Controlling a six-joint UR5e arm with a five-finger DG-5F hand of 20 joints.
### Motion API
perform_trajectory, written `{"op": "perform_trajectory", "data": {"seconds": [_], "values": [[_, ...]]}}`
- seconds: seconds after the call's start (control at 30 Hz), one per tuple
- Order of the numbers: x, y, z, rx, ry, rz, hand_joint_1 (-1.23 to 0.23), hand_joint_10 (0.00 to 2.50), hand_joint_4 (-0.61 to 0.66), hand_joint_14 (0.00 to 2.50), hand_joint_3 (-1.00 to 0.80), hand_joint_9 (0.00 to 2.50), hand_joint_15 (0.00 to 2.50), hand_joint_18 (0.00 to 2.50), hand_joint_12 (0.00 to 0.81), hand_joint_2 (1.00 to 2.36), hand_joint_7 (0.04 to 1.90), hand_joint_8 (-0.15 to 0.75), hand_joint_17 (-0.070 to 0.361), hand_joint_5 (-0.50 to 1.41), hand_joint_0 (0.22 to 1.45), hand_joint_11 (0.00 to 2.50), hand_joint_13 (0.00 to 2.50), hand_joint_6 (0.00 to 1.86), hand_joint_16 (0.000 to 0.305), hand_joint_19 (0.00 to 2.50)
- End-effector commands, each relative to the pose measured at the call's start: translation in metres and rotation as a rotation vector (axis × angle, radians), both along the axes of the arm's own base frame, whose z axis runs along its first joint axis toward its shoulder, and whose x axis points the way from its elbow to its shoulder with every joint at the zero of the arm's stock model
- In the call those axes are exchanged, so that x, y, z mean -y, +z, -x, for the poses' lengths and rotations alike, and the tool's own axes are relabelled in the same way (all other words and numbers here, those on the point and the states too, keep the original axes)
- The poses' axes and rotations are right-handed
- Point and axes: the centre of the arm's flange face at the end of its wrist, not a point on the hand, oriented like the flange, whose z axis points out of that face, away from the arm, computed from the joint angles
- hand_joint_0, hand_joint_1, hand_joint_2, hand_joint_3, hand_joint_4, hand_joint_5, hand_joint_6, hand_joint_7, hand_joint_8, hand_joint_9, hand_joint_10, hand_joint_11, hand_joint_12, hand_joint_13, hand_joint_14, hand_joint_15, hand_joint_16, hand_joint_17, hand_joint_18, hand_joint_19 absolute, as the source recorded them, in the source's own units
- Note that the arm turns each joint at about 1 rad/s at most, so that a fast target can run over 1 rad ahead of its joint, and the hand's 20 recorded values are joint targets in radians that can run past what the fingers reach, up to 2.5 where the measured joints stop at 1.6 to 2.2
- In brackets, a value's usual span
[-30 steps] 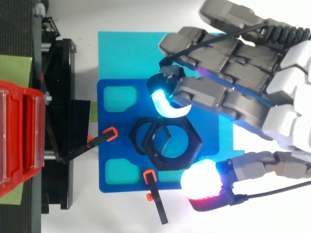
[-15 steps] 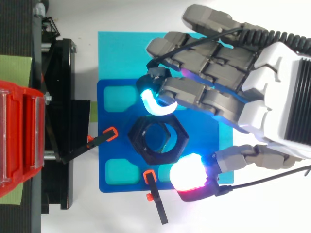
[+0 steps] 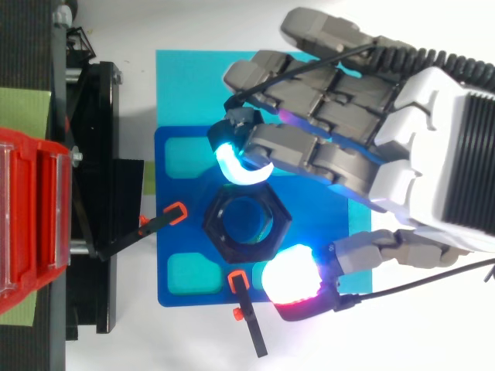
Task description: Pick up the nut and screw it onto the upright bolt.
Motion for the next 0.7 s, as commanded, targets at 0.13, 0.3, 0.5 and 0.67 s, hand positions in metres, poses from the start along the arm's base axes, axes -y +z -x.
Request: {"op": "perform_trajectory", "data": {"seconds": [0.13, 0.3, 0.5, 0.67], "values": [[0.0038, -0.0135, -0.0046, -0.009, -0.001, -0.007, -0.61, 0.00, 0.31, 0.00, -0.50, 0.53, 0.00, 0.41, 0.291, 1.00, 1.11, 0.275, 0.076, -0.17, 0.51, 0.00, 0.62, 0.56, 0.034, 0.02], [0.0027, -0.0142, -0.0043, -0.010, 0.001, -0.005, -0.61, 0.00, 0.31, 0.00, -0.50, 0.53, 0.00, 0.41, 0.290, 1.00, 1.11, 0.276, 0.076, -0.17, 0.51, 0.00, 0.63, 0.56, 0.034, 0.03], [0.0038, -0.0144, -0.0041, -0.012, 0.000, -0.004, -0.61, 0.00, 0.30, 0.00, -0.50, 0.53, 0.00, 0.42, 0.289, 1.00, 1.11, 0.275, 0.076, -0.17, 0.51, 0.00, 0.63, 0.56, 0.034, 0.03], [0.0037, -0.0139, -0.0045, -0.007, 0.000, -0.006, -0.61, 0.00, 0.30, 0.00, -0.50, 0.53, 0.00, 0.43, 0.287, 1.00, 1.11, 0.276, 0.076, -0.17, 0.51, 0.00, 0.64, 0.56, 0.034, 0.03]]}}
